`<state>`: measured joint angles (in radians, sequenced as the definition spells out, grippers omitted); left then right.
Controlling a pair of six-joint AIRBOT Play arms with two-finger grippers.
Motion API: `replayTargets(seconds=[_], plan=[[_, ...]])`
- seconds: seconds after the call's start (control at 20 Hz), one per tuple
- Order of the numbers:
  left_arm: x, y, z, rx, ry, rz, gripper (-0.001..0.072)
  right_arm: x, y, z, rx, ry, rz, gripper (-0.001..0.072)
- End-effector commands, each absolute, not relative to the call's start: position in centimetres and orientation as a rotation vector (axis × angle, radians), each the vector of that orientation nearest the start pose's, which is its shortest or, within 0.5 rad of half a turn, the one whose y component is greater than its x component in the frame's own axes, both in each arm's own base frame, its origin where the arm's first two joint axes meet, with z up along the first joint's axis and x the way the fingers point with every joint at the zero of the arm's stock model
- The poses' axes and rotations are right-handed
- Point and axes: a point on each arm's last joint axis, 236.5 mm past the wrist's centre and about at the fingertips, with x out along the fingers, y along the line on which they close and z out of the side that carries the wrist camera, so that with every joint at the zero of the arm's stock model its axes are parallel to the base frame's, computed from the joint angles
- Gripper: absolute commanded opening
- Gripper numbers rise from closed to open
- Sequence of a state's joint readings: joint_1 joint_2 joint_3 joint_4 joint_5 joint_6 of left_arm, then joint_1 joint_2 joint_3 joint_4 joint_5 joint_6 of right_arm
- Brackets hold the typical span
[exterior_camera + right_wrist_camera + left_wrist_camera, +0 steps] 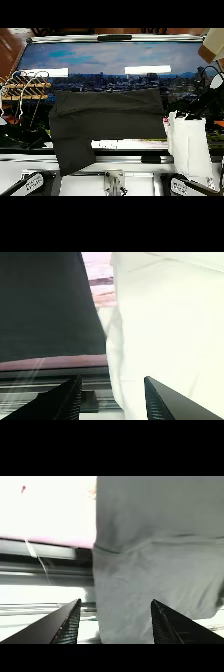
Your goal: Fold the shirts.
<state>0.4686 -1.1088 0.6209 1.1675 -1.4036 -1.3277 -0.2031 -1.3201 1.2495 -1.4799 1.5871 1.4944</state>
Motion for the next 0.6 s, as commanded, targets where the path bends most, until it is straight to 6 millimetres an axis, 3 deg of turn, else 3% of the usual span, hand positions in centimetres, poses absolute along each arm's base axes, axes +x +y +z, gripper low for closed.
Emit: replayTargets(seconds=[0.0, 0.15, 0.25, 0.3, 0.4, 0.45, 0.5, 0.55], plan=[[18.2, -1.6, -9.6, -0.631, 1.685, -0.093, 0.0506, 30.4, -4.1, 1.3, 0.184, 1.625, -0.017, 0.0510], [18.2, -2.9, -10.9, -0.590, 1.682, -0.096, 0.0505, 30.5, -4.1, 1.3, 0.185, 1.620, -0.018, 0.0510], [18.5, -4.4, -11.4, -0.607, 1.658, -0.119, 0.0441, 30.6, -3.8, 1.3, 0.194, 1.619, -0.011, 0.0510], [18.7, -5.3, -11.6, -0.630, 1.646, -0.129, 0.0353, 30.7, -3.2, 1.3, 0.217, 1.616, 0.007, 0.0511], [19.1, -6.1, -11.6, -0.662, 1.623, -0.136, 0.0065, 30.3, -1.1, 0.6, 0.260, 1.626, 0.099, 0.0511], [19.3, -6.1, -11.6, -0.667, 1.617, -0.137, 0.0028, 29.7, -0.1, -0.3, 0.284, 1.644, 0.148, 0.0526], [19.3, -6.1, -11.5, -0.665, 1.615, -0.137, 0.0028, 28.7, 0.7, -1.4, 0.304, 1.674, 0.181, 0.0632], [19.3, -6.1, -11.5, -0.662, 1.613, -0.140, 0.0029, 27.8, 1.4, -2.5, 0.331, 1.697, 0.200, 0.0632]])
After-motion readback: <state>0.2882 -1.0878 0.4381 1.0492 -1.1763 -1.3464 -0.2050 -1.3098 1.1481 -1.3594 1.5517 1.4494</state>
